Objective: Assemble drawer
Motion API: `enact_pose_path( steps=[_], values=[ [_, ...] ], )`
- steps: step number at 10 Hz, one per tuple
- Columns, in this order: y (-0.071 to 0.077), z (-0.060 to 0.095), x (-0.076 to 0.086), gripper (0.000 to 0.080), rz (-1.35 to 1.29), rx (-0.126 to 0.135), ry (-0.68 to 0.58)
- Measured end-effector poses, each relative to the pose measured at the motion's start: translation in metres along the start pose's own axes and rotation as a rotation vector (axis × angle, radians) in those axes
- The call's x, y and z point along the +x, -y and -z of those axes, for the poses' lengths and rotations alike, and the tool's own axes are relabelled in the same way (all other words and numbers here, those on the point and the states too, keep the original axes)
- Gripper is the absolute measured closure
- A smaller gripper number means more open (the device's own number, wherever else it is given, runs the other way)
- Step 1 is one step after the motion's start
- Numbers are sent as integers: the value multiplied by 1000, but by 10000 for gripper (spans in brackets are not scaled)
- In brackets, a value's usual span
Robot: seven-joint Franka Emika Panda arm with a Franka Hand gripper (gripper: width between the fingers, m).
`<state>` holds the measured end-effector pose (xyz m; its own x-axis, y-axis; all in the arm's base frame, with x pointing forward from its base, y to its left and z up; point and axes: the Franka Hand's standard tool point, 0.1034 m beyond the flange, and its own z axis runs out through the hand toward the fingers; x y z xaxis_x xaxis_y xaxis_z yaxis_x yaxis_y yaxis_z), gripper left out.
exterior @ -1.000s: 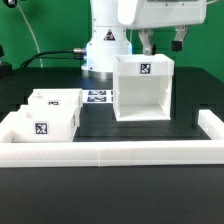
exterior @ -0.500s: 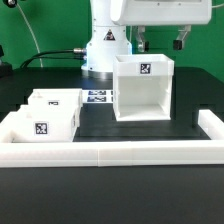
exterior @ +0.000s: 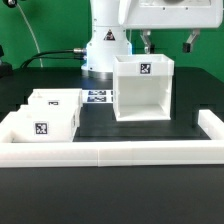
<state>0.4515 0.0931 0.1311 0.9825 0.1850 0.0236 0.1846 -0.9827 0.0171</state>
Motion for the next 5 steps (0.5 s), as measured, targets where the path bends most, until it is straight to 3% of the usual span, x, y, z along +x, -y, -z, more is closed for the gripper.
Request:
enact_pose_path(
  steps=[3,5],
  values=[
    [0,-1,-1,150,-1,0,1],
    [2,-9,-12,150,-113,52,10]
  ],
)
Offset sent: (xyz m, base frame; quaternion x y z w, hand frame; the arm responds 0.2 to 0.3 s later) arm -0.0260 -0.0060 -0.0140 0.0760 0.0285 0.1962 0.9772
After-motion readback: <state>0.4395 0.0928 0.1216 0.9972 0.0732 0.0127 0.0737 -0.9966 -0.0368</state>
